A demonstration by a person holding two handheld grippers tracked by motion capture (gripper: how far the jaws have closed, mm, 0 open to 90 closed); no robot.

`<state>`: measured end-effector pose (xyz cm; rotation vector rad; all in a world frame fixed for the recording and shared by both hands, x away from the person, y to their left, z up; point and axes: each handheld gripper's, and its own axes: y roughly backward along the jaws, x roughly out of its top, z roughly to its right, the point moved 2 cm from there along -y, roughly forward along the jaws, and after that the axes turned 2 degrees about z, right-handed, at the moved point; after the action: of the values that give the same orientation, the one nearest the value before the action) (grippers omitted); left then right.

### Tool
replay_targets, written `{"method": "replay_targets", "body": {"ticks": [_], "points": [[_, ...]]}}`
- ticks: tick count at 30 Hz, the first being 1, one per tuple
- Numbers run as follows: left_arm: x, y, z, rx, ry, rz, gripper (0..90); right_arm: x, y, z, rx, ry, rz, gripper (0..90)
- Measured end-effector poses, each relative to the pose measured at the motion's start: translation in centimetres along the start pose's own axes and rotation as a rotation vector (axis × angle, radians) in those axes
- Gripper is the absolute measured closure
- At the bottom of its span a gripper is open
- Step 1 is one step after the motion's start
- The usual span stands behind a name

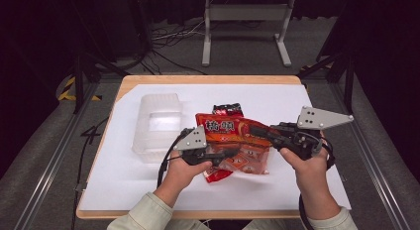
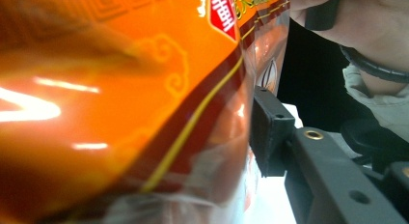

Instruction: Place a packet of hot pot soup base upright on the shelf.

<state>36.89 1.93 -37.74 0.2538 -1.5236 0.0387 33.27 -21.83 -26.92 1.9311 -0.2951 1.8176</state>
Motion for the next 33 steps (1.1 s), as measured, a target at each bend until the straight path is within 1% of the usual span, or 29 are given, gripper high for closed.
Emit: {"method": "replay_targets", "body": {"ticks": [2, 5, 7, 8, 9, 10, 12, 14, 15, 16, 19, 20, 25, 28, 30, 33], "points": [[0.0, 0.1, 0.1, -0.001, -0.005, -0.008, 69.4, -0.1, -0.1, 0.1, 0.002, -0.004, -0.009, 90.0], [0.2, 0.3, 0.1, -0.003, -0.01, -0.027, 70.9, -0.2, -0.1, 0.3, -0.003, -0.009, -0.007, 89.5], [0.3, 0.4, 0.2, -0.013, 0.002, -0.034, 71.1, -0.2, -0.1, 0.5, -0.006, -0.013, -0.006, 88.8], [0.4, 0.5, 0.2, -0.016, 0.003, -0.041, 71.2, -0.3, -0.1, 0.5, -0.011, -0.015, -0.001, 86.7], [0.5, 0.5, 0.2, -0.018, 0.006, -0.043, 71.2, -0.3, -0.1, 0.5, -0.011, -0.015, -0.001, 86.7], [0.6, 0.6, 0.2, -0.014, 0.004, -0.046, 71.2, -0.3, -0.1, 0.6, -0.015, -0.016, 0.002, 85.1], [0.7, 0.8, 0.2, -0.014, -0.001, -0.058, 71.3, -0.3, 0.0, 0.7, -0.018, -0.021, 0.0, 78.8], [0.8, 1.0, 0.2, -0.005, 0.003, -0.065, 71.2, -0.4, -0.2, 0.9, -0.01, -0.027, -0.021, 69.8], [0.8, 1.2, 0.0, -0.003, 0.003, -0.065, 71.3, -0.5, -0.2, 0.9, -0.016, -0.024, -0.025, 66.4], [0.8, 1.4, -0.1, -0.001, 0.005, -0.063, 71.3, -0.6, -0.2, 1.0, -0.034, -0.019, -0.025, 61.8], [1.0, 2.2, -0.5, 0.016, 0.006, -0.052, 71.3, -0.8, -0.3, 1.5, -0.047, -0.018, -0.023, 47.5], [1.1, 2.5, -0.6, 0.022, 0.009, -0.051, 71.3, -0.9, -0.2, 1.7, -0.052, -0.019, -0.018, 46.1], [1.5, 3.9, -1.4, 0.061, 0.007, -0.04, 71.2, -1.6, 0.1, 2.7, -0.068, -0.028, -0.033, 41.0], [1.7, 5.1, -2.1, 0.089, 0.013, -0.03, 71.2, -2.1, 0.5, 3.5, -0.093, -0.04, -0.054, 39.7], [1.8, 5.7, -2.4, 0.108, 0.014, -0.017, 71.2, -2.4, 0.8, 4.1, -0.116, -0.05, -0.057, 38.7], [2.0, 6.1, -2.5, 0.114, 0.013, -0.008, 71.2, -2.8, 1.2, 4.8, -0.146, -0.058, -0.061, 38.2]]}}
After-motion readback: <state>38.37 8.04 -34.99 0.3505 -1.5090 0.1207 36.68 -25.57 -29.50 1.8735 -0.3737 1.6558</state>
